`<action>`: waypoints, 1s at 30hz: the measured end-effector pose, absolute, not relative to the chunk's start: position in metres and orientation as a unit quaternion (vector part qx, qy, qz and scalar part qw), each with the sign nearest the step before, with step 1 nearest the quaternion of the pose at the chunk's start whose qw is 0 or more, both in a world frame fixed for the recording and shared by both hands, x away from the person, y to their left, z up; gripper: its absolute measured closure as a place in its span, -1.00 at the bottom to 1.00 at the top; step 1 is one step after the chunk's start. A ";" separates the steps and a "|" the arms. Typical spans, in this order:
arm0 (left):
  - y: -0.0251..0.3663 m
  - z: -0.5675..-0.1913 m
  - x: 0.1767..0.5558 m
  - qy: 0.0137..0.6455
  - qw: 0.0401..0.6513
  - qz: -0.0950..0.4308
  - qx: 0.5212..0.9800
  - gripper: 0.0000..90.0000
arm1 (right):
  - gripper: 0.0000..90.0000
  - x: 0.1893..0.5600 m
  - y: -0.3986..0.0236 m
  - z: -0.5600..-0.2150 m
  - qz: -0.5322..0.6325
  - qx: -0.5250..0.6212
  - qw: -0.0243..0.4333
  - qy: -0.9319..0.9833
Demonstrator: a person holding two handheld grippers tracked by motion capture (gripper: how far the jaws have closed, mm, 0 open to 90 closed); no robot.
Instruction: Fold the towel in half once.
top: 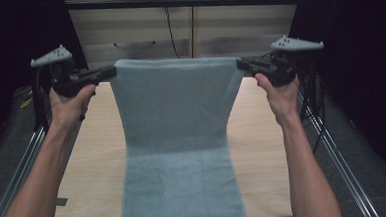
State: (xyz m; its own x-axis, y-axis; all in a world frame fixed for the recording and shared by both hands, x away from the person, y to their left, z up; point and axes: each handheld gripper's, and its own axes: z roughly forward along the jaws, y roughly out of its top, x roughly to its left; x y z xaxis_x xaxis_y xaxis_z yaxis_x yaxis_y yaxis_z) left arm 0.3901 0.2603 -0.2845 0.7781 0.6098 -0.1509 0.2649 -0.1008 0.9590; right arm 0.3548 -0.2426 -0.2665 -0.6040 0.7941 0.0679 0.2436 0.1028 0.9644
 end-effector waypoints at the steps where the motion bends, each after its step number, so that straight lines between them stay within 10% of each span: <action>1: 0.260 -0.285 0.390 0.300 0.599 0.144 0.728 0.93 | 0.89 0.355 -0.243 -0.266 0.558 0.370 0.247 0.700; 14: 0.284 -0.373 0.289 0.292 0.579 0.080 0.757 0.92 | 0.88 0.248 -0.241 -0.358 0.550 0.347 0.178 0.739; 30: 0.274 -0.494 0.249 0.348 0.461 -0.015 0.816 0.92 | 0.88 0.209 -0.224 -0.487 0.454 0.412 0.059 0.788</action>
State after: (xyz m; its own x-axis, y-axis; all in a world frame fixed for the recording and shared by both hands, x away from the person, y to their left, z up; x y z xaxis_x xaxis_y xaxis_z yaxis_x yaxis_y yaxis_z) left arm 0.2488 0.2740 -0.4936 0.7566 0.5547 -0.3461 0.5831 -0.3330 0.7410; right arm 0.2086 -0.2241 -0.4874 -0.6536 0.7028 0.2810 0.5957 0.2485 0.7638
